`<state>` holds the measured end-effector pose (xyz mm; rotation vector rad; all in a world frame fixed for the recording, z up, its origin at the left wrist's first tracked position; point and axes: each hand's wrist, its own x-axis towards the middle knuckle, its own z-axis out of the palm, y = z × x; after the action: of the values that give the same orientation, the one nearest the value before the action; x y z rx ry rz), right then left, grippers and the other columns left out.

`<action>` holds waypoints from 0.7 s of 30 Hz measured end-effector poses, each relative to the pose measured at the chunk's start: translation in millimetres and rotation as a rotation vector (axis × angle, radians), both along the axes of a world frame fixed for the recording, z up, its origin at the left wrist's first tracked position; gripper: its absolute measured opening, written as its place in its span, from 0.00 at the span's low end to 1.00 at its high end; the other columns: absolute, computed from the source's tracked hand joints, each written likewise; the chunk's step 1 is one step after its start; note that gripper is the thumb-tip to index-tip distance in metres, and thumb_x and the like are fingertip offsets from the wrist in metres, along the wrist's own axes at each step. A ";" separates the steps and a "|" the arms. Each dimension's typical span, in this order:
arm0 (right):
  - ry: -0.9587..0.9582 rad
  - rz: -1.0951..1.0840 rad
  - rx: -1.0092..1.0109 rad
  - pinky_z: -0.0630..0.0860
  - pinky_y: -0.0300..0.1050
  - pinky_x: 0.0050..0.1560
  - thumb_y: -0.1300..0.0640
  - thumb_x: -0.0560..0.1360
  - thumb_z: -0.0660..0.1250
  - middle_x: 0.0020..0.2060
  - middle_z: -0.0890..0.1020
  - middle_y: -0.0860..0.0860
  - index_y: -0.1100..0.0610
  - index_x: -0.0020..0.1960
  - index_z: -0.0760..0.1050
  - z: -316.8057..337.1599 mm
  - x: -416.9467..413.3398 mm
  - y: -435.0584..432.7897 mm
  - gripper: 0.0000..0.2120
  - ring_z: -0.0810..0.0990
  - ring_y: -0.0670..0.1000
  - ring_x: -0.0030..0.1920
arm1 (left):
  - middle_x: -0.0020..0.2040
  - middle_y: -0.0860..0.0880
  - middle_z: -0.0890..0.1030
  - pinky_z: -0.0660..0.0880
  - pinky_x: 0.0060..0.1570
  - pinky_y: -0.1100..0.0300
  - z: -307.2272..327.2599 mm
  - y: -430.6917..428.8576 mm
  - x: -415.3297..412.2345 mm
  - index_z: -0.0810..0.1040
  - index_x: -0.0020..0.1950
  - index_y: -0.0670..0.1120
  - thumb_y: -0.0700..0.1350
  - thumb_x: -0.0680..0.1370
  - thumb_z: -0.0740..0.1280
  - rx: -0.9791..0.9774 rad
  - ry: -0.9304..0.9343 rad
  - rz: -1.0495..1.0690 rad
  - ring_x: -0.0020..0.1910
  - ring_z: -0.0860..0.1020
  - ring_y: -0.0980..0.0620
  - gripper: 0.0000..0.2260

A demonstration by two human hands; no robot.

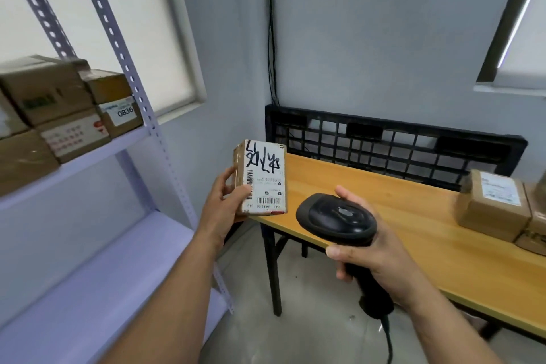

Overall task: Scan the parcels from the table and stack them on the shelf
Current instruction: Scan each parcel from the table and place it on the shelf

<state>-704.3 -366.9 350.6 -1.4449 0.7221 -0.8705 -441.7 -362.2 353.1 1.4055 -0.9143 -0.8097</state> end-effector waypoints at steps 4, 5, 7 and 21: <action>0.001 0.036 0.009 0.76 0.53 0.33 0.63 0.62 0.78 0.54 0.84 0.49 0.40 0.73 0.63 -0.8 35.3 4.4 0.45 0.78 0.56 0.30 | 0.51 0.46 0.83 0.79 0.37 0.63 0.6 9.4 9.3 0.73 0.62 0.51 0.44 0.80 0.65 0.049 -0.026 -0.071 0.41 0.84 0.56 0.11; -0.008 0.044 0.015 0.75 0.52 0.32 0.63 0.62 0.77 0.53 0.84 0.50 0.41 0.73 0.62 -1.1 42.2 5.7 0.45 0.78 0.56 0.30 | 0.51 0.45 0.83 0.78 0.36 0.64 0.3 11.6 11.0 0.75 0.60 0.49 0.43 0.80 0.65 0.052 -0.023 -0.096 0.40 0.84 0.56 0.09; -0.023 0.053 0.031 0.74 0.50 0.30 0.64 0.63 0.76 0.52 0.84 0.56 0.42 0.73 0.62 -1.7 52.3 8.8 0.45 0.77 0.56 0.29 | 0.53 0.45 0.83 0.78 0.39 0.65 -1.8 14.9 15.0 0.76 0.59 0.48 0.43 0.78 0.68 0.055 -0.021 -0.149 0.43 0.83 0.56 0.10; -0.070 0.032 -0.143 0.79 0.50 0.28 0.67 0.61 0.76 0.51 0.83 0.58 0.42 0.74 0.62 30.1 50.8 33.9 0.47 0.81 0.67 0.40 | 0.60 0.47 0.78 0.78 0.55 0.55 19.4 22.7 85.0 0.76 0.55 0.63 0.45 0.70 0.77 0.094 -0.382 0.005 0.56 0.78 0.51 0.19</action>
<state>-653.5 -333.0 380.7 -1.5406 0.5929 -0.9587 -356.7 -339.5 372.5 1.6787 -1.1740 -0.5951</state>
